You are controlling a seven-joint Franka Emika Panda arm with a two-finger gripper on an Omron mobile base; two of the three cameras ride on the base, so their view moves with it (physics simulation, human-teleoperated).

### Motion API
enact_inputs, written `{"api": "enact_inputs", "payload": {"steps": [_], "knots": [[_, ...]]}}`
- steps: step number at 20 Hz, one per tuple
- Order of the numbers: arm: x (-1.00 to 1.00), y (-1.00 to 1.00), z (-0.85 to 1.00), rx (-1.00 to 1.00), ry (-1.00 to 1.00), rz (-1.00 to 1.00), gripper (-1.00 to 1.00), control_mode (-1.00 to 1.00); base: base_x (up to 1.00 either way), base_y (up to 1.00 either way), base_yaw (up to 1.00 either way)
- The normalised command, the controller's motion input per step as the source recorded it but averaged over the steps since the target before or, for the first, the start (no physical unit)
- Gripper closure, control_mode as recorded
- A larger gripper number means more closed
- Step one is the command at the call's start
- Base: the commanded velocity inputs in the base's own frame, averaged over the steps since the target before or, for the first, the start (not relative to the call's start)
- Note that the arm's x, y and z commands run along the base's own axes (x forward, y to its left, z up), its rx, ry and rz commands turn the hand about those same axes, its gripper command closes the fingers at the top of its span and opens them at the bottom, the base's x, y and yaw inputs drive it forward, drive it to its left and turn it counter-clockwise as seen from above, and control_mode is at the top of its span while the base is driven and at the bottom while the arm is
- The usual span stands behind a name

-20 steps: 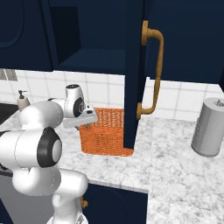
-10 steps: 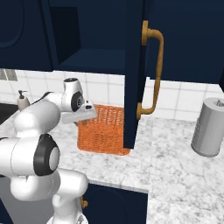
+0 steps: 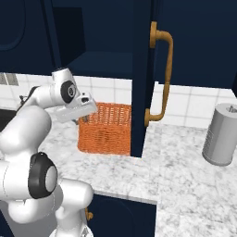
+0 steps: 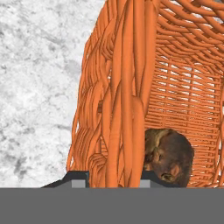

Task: Open the cabinet, pick up the bread from the cabinet and place it in the basket. Then move the basket to the dining counter.

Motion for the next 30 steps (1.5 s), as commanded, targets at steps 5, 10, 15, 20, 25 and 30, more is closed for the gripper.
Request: {"api": "enact_inputs", "payload": {"steps": [5, 10, 15, 20, 25, 30], "knots": [[-0.5, 0.0, 0.63, -0.12, 0.01, -0.03, 1.0, -1.0, 0.0, 0.0, 0.0], [-0.79, 0.2, 0.37, -0.12, -0.03, -0.04, 1.0, -1.0, 0.0, 0.0, 0.0], [-0.67, 0.49, 0.45, -0.13, -0.06, -0.02, 1.0, -1.0, 0.0, 0.0, 0.0], [-0.61, 0.32, 0.4, -0.02, -0.11, -0.02, 1.0, -1.0, 0.0, 0.0, 0.0], [-0.29, 0.06, 0.18, 0.0, -0.01, -0.01, 1.0, -1.0, 0.0, 0.0, 0.0], [-0.01, 0.0, 0.0, 0.0, 0.0, 0.0, 1.0, -1.0, 0.0, 0.0, 0.0]]}}
